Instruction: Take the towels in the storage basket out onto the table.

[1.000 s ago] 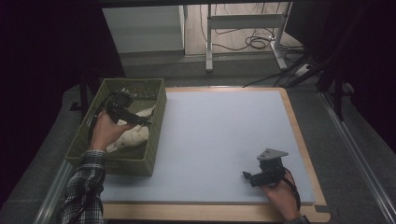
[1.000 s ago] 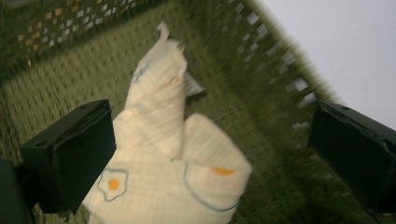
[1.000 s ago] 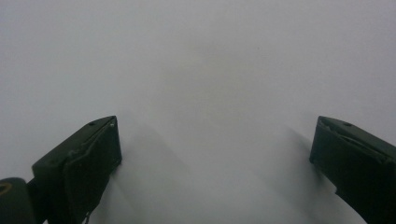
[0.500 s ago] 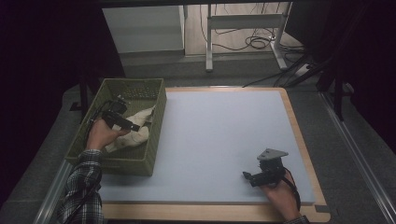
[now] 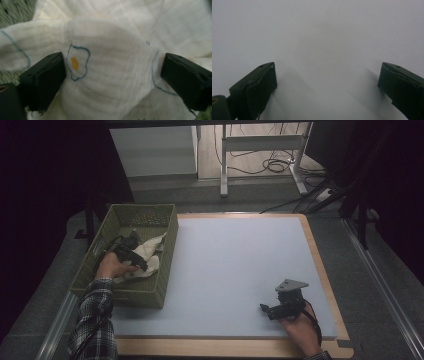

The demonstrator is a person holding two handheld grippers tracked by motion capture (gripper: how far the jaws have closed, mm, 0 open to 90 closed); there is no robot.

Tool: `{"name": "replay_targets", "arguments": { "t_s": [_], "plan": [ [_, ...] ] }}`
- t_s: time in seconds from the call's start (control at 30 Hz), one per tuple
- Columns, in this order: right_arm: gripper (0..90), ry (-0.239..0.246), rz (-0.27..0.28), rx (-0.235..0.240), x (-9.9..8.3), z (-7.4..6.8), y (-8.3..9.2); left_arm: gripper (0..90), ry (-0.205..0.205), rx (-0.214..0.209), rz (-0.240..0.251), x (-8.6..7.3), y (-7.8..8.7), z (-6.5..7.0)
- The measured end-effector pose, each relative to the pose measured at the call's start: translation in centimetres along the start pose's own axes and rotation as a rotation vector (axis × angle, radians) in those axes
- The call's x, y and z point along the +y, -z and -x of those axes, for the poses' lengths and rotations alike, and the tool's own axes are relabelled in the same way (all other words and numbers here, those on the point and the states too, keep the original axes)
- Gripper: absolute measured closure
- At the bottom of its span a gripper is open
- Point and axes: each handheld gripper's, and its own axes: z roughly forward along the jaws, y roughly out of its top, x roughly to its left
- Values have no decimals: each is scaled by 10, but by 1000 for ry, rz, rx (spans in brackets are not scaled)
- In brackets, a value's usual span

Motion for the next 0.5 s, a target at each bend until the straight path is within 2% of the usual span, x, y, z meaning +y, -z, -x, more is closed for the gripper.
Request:
{"name": "replay_targets", "arguments": {
  "t_s": [0.03,0.1,0.13,0.17,0.2,0.23,0.27,0.3,0.43,0.47,0.5],
  "plan": [
    [21,0,0,0,0,0,0,91,-4,0,4,0,2,1],
    [21,0,0,0,0,0,0,253,-4,11,5,0,5,1],
    [21,0,0,0,0,0,0,253,13,-1,11,-1,7,0],
    [21,0,0,0,0,0,0,327,0,7,14,-3,10,0],
    [20,0,0,0,0,0,0,482,-1,7,17,-4,10,0],
    [20,0,0,0,0,0,0,520,-1,7,17,-4,10,0],
    [21,0,0,0,0,0,0,520,-1,4,15,-4,11,0],
    [21,0,0,0,0,0,0,708,-8,-5,23,-5,12,0],
    [21,0,0,0,0,0,0,772,-10,-8,39,-5,15,0],
    [21,0,0,0,0,0,0,773,4,-38,77,-7,19,-3],
    [21,0,0,0,0,0,0,774,13,-52,95,-8,22,-4]
  ]
}}
